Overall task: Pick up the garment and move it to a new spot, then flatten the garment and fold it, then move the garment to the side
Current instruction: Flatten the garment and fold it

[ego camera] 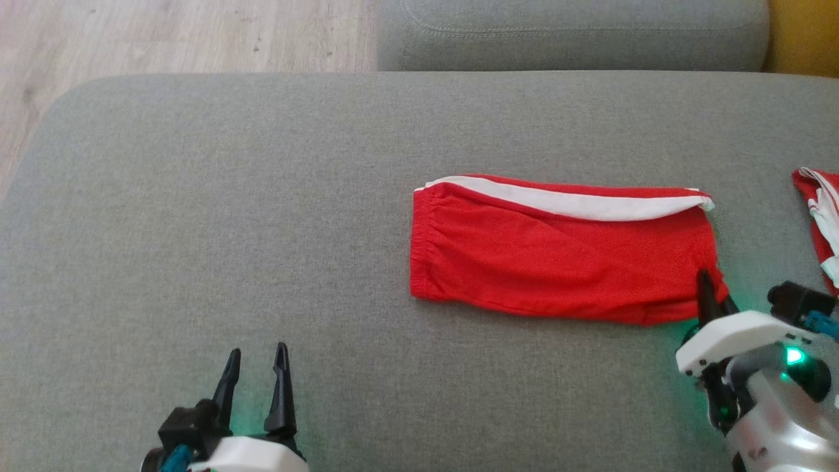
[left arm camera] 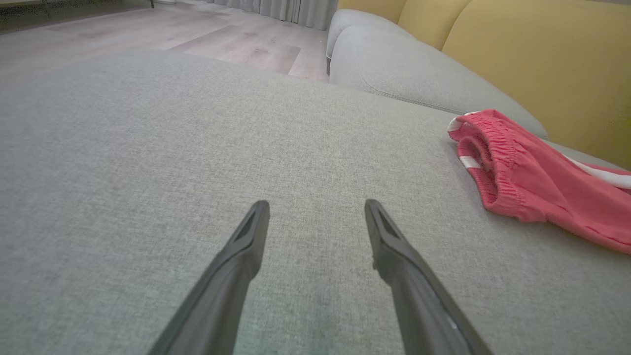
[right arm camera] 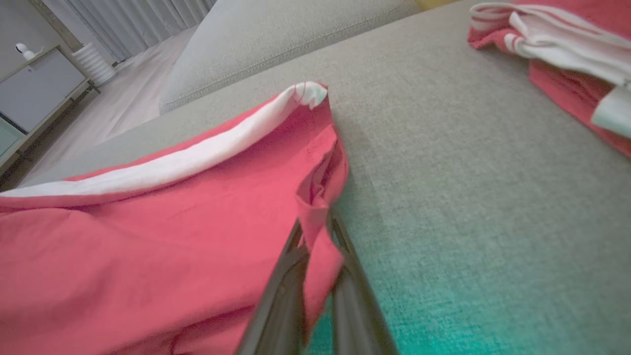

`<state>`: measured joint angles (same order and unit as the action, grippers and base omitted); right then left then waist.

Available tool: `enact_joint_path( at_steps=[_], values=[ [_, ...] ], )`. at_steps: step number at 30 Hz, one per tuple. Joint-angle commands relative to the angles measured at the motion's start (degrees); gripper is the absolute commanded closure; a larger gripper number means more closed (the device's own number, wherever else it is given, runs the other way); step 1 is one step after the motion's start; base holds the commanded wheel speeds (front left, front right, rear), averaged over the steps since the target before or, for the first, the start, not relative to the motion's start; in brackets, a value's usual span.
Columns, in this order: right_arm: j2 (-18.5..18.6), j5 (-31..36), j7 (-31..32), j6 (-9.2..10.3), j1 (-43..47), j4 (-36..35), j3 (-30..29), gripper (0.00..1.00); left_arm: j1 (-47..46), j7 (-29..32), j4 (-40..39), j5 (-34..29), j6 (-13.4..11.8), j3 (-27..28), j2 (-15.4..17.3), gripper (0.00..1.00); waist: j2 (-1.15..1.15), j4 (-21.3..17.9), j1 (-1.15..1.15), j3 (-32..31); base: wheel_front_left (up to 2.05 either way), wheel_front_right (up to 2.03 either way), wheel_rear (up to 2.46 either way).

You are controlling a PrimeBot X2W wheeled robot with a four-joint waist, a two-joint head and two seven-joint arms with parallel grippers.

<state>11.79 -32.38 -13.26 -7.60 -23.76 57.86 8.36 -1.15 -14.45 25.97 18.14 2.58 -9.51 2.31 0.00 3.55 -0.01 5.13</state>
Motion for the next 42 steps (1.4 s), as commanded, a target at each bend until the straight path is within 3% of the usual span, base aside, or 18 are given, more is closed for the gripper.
enact_joint_path(
  at_steps=[1, 5, 11, 20, 22, 30, 35, 42],
  values=[
    [1.0, 0.0, -1.4, 0.11, -1.2, -3.2, 0.9, 1.00, -1.3, -0.5, -1.9, 0.8, 0.0, 1.2, 0.6, 0.00, 0.00, 0.2, 0.01, 0.4, 0.00, 0.00, 0.00],
    [0.4, 1.9, -1.6, 0.11, -3.1, -8.2, 2.7, 1.00, -1.8, -0.5, -1.7, 1.5, -0.1, -0.2, 0.6, 0.00, 0.00, 1.1, 0.01, 0.8, 0.00, 0.00, 0.00],
    [-4.7, 3.8, -1.7, 0.11, -6.2, -15.5, 8.5, 1.00, -2.6, -0.5, -0.9, 2.0, -0.2, -1.3, 0.6, 0.00, 0.00, 3.9, 0.01, 0.2, 0.00, 0.00, 0.00],
    [-8.8, 4.6, 0.0, 0.11, -6.6, -14.2, 21.2, 1.00, -1.7, -0.5, -0.1, 1.6, -0.3, -1.3, 0.6, 0.00, 0.00, 8.5, 0.01, -0.1, 0.00, 0.00, 0.00],
    [-8.9, 2.7, 0.3, 0.11, -5.6, -14.4, 25.1, 0.00, -1.5, -0.5, 0.2, 1.5, -0.1, -0.9, 0.6, 0.00, 0.00, 8.9, 0.01, -0.2, 0.00, 0.00, 0.00],
    [-8.9, -3.3, -0.8, 0.11, -2.9, -16.8, 34.8, 0.00, -1.7, -0.5, 0.3, 1.5, -0.3, 0.9, 0.6, 0.00, 0.00, 6.5, 0.01, -0.9, 0.00, 0.00, 0.00],
    [-8.9, -1.2, -1.7, 0.11, -3.1, -16.6, 30.0, 0.00, -2.0, -0.5, -0.3, 0.2, -0.2, 2.0, 0.6, 0.00, 0.00, 3.7, 0.01, -1.9, 0.00, 0.00, 0.00],
    [-8.6, 13.6, -1.7, 0.11, 3.2, -22.7, 7.0, 0.00, -2.4, -0.5, -1.7, -7.0, -0.1, 3.4, 1.1, 0.00, 0.00, 0.3, 0.01, -3.2, 0.00, 0.00, 0.00]
  ],
)
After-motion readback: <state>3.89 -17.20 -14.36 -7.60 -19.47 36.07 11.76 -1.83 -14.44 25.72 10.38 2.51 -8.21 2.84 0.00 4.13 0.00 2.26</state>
